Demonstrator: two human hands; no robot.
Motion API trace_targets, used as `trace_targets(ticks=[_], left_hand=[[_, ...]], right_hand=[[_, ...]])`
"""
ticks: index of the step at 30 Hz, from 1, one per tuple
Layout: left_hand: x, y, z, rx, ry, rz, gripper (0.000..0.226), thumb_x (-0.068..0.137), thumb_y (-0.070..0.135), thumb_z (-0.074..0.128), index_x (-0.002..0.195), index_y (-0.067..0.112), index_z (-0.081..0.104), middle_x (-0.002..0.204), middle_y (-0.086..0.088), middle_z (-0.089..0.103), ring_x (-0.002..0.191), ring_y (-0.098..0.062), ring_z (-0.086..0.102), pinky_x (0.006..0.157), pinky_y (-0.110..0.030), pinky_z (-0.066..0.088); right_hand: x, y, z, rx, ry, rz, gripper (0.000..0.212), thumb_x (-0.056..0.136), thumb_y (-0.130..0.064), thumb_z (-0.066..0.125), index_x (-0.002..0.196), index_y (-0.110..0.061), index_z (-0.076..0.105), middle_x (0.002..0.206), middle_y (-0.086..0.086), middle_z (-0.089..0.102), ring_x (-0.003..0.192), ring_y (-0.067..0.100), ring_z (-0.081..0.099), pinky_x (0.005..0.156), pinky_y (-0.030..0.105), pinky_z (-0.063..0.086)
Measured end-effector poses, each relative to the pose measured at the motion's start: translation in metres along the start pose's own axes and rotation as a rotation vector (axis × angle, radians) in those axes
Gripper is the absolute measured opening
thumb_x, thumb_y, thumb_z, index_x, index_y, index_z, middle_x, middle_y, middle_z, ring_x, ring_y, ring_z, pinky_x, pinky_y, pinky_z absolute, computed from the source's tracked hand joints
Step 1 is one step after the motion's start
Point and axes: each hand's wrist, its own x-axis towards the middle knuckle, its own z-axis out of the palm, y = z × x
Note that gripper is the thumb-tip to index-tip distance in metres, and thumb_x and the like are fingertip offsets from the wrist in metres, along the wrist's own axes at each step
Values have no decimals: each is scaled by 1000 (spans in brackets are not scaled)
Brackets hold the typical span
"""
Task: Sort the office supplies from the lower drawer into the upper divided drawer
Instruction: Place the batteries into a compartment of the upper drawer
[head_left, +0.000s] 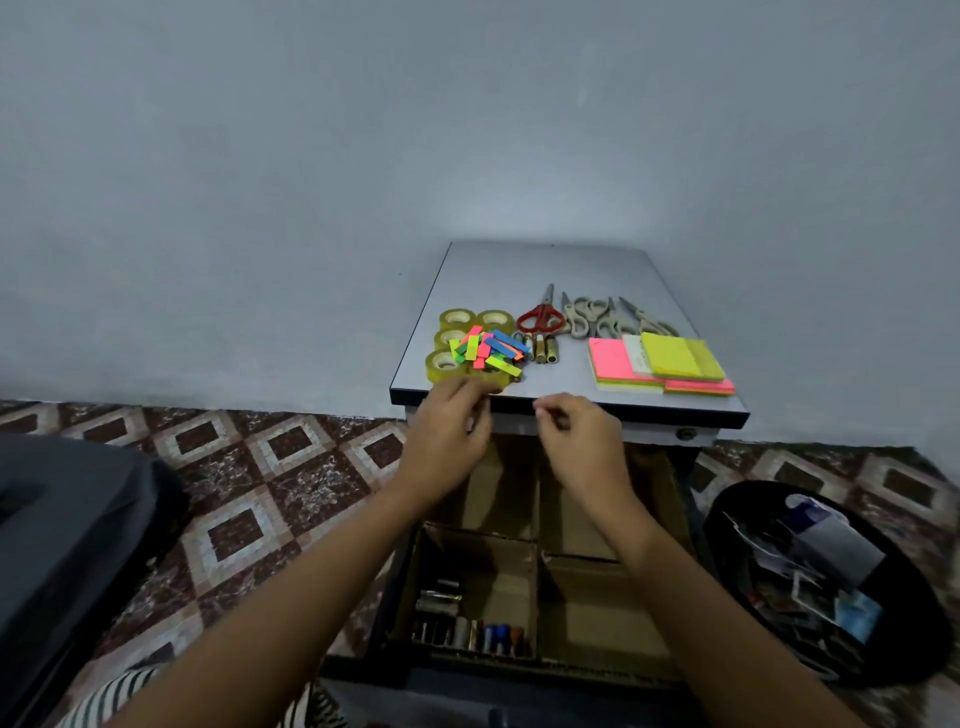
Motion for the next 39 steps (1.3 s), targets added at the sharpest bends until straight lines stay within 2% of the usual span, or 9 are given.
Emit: trace_targets(ticks=[5,8,11,16,20,28,33,37,39], left_hand=[[63,9,22,346,-125,286,30,76,8,51,101,8,69,101,-10,68,96,-31,63,75,-40,50],[88,11,34,541,-306,200,37,87,9,45,123,10,56,128,-9,54,122,-28,46,93,-41,38],[104,8,42,681,-428,169,40,91,13,43,129,11,49,138,-8,44,132,-25,33,101,-45,31],[110,4,56,745,-551,141,45,98,32,35,139,12,39,150,-8,29,143,-25,15,110,-53,18],[112,9,57,734,-605,141,53,97,42,36,143,15,35,154,-8,23,145,-26,9,112,-57,11],[102,15,56,730,-596,206,45,97,34,38,133,9,44,144,-10,40,144,-25,17,108,-66,4],[85,18,55,748,-510,305,38,95,25,36,125,6,51,130,-12,53,137,-27,31,108,-66,2],[66,14,57,718,-330,438,25,81,23,59,96,4,67,95,-13,68,101,-32,62,102,-63,30],[58,12,55,712,-273,474,21,76,24,67,88,7,70,85,-10,70,89,-30,66,92,-55,45]], right_hand=[[59,12,-5,-209,100,-120,26,94,-9,48,112,-3,65,107,15,64,98,27,58,83,32,44],[77,21,-3,-527,35,-168,29,95,-10,42,116,-7,62,114,12,60,107,29,51,84,37,42],[90,25,-6,-748,-26,-194,31,95,-13,43,124,-14,54,129,5,52,121,27,41,92,40,35],[103,27,-5,-811,-154,-248,48,92,-11,45,139,-19,38,145,0,39,134,23,29,104,53,25],[106,30,-2,-832,-197,-256,50,91,-15,49,139,-21,38,144,-2,39,136,23,28,106,58,22],[99,39,-3,-771,-119,-239,30,93,-21,44,122,-17,52,130,0,52,127,21,38,104,53,24],[85,44,-10,-749,-89,-288,31,96,-25,40,123,-15,52,128,1,55,130,20,38,106,51,23],[73,52,-14,-715,-43,-372,33,93,-27,45,122,-14,55,124,1,59,126,20,44,104,52,25],[66,54,-15,-704,-32,-400,35,88,-28,50,120,-14,56,122,2,60,122,21,48,102,53,27]])
